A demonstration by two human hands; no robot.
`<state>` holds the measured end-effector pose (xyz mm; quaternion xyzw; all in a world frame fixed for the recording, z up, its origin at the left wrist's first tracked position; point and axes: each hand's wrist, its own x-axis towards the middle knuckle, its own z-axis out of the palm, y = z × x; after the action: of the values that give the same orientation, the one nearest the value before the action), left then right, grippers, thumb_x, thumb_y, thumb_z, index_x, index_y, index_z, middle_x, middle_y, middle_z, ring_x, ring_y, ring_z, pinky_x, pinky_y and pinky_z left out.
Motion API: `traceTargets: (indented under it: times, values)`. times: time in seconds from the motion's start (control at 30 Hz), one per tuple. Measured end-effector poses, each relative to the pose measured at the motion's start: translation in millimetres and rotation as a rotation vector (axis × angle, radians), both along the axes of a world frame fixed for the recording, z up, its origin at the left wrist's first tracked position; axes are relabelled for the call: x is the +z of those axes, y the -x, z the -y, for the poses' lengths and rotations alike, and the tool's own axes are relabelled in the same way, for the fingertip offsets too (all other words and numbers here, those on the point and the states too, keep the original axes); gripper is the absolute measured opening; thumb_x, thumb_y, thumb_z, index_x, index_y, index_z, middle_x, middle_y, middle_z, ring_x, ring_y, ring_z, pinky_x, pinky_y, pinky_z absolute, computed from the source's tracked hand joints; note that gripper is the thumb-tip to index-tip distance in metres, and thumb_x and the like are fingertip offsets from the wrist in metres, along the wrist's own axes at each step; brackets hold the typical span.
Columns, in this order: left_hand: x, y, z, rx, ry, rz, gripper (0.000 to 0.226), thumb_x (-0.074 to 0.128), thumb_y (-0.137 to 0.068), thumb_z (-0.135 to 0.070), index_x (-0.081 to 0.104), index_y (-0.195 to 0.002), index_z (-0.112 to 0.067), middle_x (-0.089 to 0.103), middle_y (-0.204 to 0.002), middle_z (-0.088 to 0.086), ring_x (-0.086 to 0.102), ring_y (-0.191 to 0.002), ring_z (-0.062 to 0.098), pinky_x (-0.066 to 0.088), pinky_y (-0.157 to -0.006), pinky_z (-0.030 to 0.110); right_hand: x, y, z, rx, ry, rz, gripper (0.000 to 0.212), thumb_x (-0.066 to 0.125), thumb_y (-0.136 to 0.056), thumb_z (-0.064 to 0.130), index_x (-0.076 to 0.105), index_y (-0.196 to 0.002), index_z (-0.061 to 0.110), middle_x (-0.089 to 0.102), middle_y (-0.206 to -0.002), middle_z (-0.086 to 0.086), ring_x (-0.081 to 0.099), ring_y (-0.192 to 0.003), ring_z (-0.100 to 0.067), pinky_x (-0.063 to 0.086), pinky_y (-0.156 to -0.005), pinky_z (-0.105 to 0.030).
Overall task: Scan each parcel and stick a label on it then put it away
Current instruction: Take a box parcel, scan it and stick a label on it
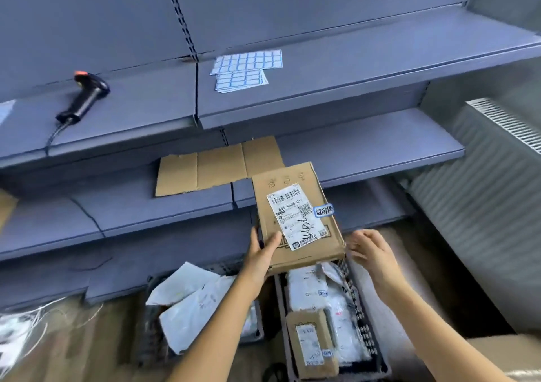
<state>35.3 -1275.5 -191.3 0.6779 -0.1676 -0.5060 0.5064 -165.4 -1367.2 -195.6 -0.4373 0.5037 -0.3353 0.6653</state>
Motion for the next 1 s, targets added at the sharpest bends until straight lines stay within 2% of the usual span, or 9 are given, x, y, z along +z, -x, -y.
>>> traceTargets:
  times: [0.1,0.23,0.37,0.47,0.57,0.7,0.8,0.9,1.0]
  values:
    - [-13.1,10.2,3.2,0.046,0.016,0.021,0.083,0.062,-0.079,-0.055,0.016,-0.146,-0.04,0.044,-0.143,-0.011,0.043,-0.13,0.017,0.034,-0.11,0.046,-24.0,17.0,13.6,0.094,-0.02,-0.144,0.02,0.05,-0.095,0.006,0.048,-0.076,0.013,0.047,-0.065,-0.002,0.043,-0.062,-0.015,0.035,-0.059,-0.026]
    - [-45.2,33.8,14.9,0.081,-0.032,-0.031,0.062,0.064,-0.08,-0.049,0.032,-0.133,-0.046,0.052,-0.134,-0.013,0.053,-0.121,0.017,0.045,-0.101,0.049,-71.8,36.6,18.9,0.246,-0.07,-0.311,0.019,0.05,-0.093,0.007,0.046,-0.075,0.013,0.042,-0.06,0.0,0.036,-0.056,-0.014,0.03,-0.054,-0.027]
    - [-113.8,48.4,22.7,0.046,-0.185,-0.098,0.105,0.07,-0.055,-0.077,0.016,-0.142,-0.052,0.036,-0.149,-0.015,0.039,-0.135,0.019,0.034,-0.108,0.054,-135.2,48.3,17.3,0.286,-0.145,-0.439,0.016,0.052,-0.092,0.008,0.048,-0.078,0.011,0.044,-0.06,0.0,0.04,-0.055,-0.014,0.032,-0.054,-0.027]
    - [-172.9,49.2,26.8,-0.002,-0.259,-0.121,0.111,0.068,-0.057,-0.077,0.007,-0.145,-0.051,0.03,-0.151,-0.017,0.033,-0.138,0.016,0.028,-0.112,0.054,-181.7,51.5,17.3,0.272,-0.194,-0.479,0.018,0.053,-0.093,0.008,0.047,-0.076,0.011,0.046,-0.06,-0.002,0.041,-0.054,-0.014,0.033,-0.055,-0.026]
    - [-237.3,49.6,30.2,-0.036,-0.303,-0.129,0.113,0.068,-0.048,-0.084,0.012,-0.142,-0.056,0.027,-0.153,-0.018,0.032,-0.139,0.016,0.029,-0.111,0.053,-228.1,55.2,16.1,0.257,-0.219,-0.508,0.017,0.053,-0.093,0.008,0.047,-0.076,0.011,0.044,-0.061,0.0,0.04,-0.054,-0.012,0.032,-0.055,-0.025]
    - [-310.7,59.0,37.2,-0.071,-0.325,-0.136,0.121,0.064,-0.048,-0.086,0.003,-0.146,-0.049,0.019,-0.156,-0.015,0.026,-0.141,0.016,0.027,-0.113,0.052,-299.0,60.8,16.0,0.213,-0.257,-0.528,0.02,0.053,-0.092,0.007,0.045,-0.075,0.013,0.042,-0.059,0.001,0.039,-0.052,-0.012,0.031,-0.053,-0.026]
    - [-359.1,64.9,43.2,-0.108,-0.296,-0.117,0.099,0.065,-0.063,-0.074,0.013,-0.144,-0.051,0.032,-0.151,-0.014,0.033,-0.138,0.015,0.028,-0.113,0.051,-348.7,64.3,13.5,0.201,-0.308,-0.57,0.019,0.053,-0.092,0.009,0.045,-0.075,0.012,0.043,-0.058,0.001,0.038,-0.048,-0.01,0.029,-0.052,-0.026]
    - [-409.1,65.0,50.3,-0.11,-0.308,-0.098,0.057,0.065,-0.077,-0.06,0.031,-0.12,-0.071,0.046,-0.14,-0.02,0.045,-0.129,0.012,0.034,-0.109,0.049,-388.3,70.4,8.3,0.206,-0.338,-0.62,0.016,0.053,-0.091,0.012,0.046,-0.076,0.011,0.045,-0.06,-0.001,0.04,-0.045,-0.007,0.03,-0.053,-0.027]
    - [-448.4,69.4,60.6,-0.108,-0.314,-0.102,0.061,0.056,-0.09,-0.045,0.021,-0.138,-0.056,0.043,-0.133,-0.025,0.042,-0.126,0.007,0.032,-0.108,0.038,-419.9,75.1,5.1,0.208,-0.372,-0.626,0.017,0.053,-0.091,0.011,0.045,-0.075,0.012,0.045,-0.063,-0.002,0.042,-0.052,-0.01,0.033,-0.057,-0.027]
